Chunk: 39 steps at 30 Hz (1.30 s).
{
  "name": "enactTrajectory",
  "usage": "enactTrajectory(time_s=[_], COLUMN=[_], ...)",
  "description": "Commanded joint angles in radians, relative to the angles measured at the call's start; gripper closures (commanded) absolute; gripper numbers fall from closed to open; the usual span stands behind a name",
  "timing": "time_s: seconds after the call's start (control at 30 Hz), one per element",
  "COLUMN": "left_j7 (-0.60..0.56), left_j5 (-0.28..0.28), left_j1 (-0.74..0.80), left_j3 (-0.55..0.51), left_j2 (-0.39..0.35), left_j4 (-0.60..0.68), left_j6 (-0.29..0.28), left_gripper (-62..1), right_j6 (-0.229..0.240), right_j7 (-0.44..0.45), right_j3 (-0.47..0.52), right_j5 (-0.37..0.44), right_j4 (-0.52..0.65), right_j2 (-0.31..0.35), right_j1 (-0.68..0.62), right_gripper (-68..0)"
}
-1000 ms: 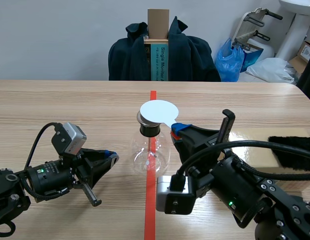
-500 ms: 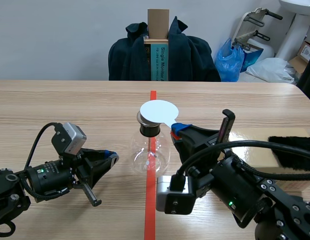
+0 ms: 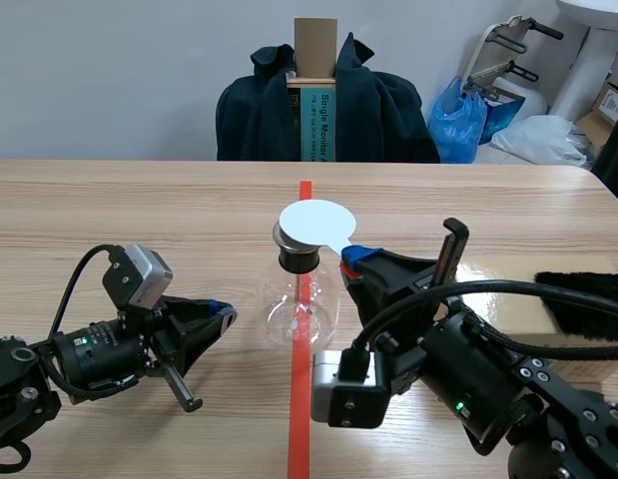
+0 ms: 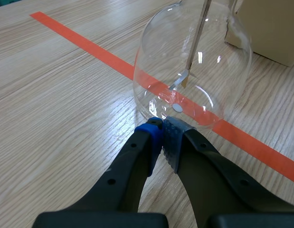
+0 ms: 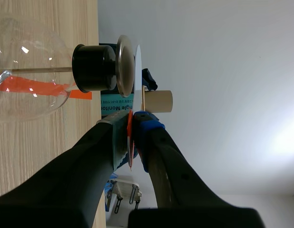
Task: Do the electroscope experiment.
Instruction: 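Hold the plate still at the electroscope, then move the plate toward and away from the electroscope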
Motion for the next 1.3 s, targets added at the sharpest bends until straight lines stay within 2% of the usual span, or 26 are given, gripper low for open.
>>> enactTrajectory(time_s=[0.0,0.37,0.57,1.0,1.27], left_j7=[-0.017,-0.018,-0.018,-0.018,-0.018], left_j5=[-0.007,-0.008,-0.008,-0.008,-0.008], left_j1=[-0.008,-0.008,-0.008,-0.008,-0.008], left_j3=[-0.009,-0.009,-0.009,-0.009,-0.009], left_j2=[-0.003,-0.003,-0.003,-0.003,-0.003], left_j4=[0.018,0.018,0.018,0.018,0.018], left_j6=[-0.002,-0.002,-0.002,-0.002,-0.002], left_gripper=[-3.2,-3.2,-3.2,-3.2,-3.2], right_j6=[-0.014,-0.015,-0.041,-0.041,-0.041], right_j7=[0.004,-0.006,-0.089,-0.286,-0.312], right_j3=[0.013,0.013,0.014,0.014,0.014], right_j5=[0.003,0.003,0.003,0.003,0.003], right_j4=[0.005,0.005,0.005,0.005,0.005], right_j2=[0.008,0.008,0.008,0.008,0.008], right_j1=[0.01,0.012,0.018,0.024,0.024], right_gripper=[-0.8,-0.8,-0.8,-0.8,-0.8])
